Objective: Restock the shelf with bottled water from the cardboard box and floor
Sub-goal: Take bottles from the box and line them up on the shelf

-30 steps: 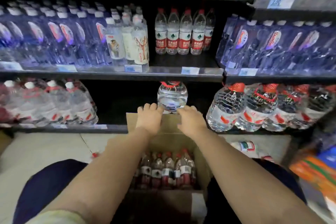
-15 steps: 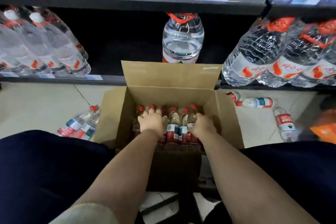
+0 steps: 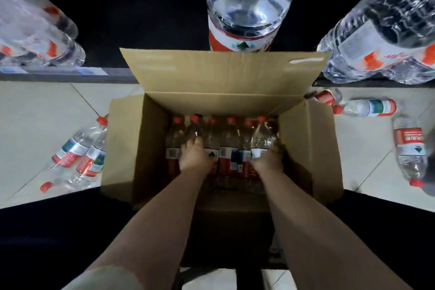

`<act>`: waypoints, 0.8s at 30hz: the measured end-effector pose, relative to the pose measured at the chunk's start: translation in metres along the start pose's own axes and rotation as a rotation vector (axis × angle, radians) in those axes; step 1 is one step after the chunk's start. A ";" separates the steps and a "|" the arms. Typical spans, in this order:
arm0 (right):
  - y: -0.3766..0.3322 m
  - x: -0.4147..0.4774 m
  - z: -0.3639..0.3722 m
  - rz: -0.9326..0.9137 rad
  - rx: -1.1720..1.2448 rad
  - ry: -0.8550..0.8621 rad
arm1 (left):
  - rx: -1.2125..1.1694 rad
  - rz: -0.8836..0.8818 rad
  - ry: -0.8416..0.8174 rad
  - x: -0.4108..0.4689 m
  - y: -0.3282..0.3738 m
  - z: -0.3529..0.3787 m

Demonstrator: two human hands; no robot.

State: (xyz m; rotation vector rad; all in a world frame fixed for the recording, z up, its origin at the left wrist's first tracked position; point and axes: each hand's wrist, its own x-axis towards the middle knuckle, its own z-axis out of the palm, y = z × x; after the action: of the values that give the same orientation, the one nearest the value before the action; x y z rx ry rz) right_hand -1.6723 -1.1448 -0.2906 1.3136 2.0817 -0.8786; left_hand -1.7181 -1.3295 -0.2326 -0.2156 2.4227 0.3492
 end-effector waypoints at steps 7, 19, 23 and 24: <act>-0.022 -0.030 -0.010 0.052 0.028 0.041 | -0.275 -0.156 0.113 0.010 -0.013 0.009; -0.042 -0.042 -0.006 -0.134 0.031 -0.323 | -0.343 -0.396 -0.100 0.042 -0.051 0.048; -0.046 -0.043 -0.003 -0.124 0.024 -0.397 | -0.295 -0.365 -0.030 0.051 -0.058 0.061; -0.048 -0.044 -0.004 -0.123 0.030 -0.410 | -0.319 -0.371 -0.016 0.041 -0.054 0.046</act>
State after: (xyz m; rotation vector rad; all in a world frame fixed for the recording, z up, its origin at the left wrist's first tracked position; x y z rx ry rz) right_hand -1.6987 -1.1828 -0.2446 0.9303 1.8425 -1.1289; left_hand -1.7085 -1.3692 -0.3030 -0.7858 2.2392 0.5600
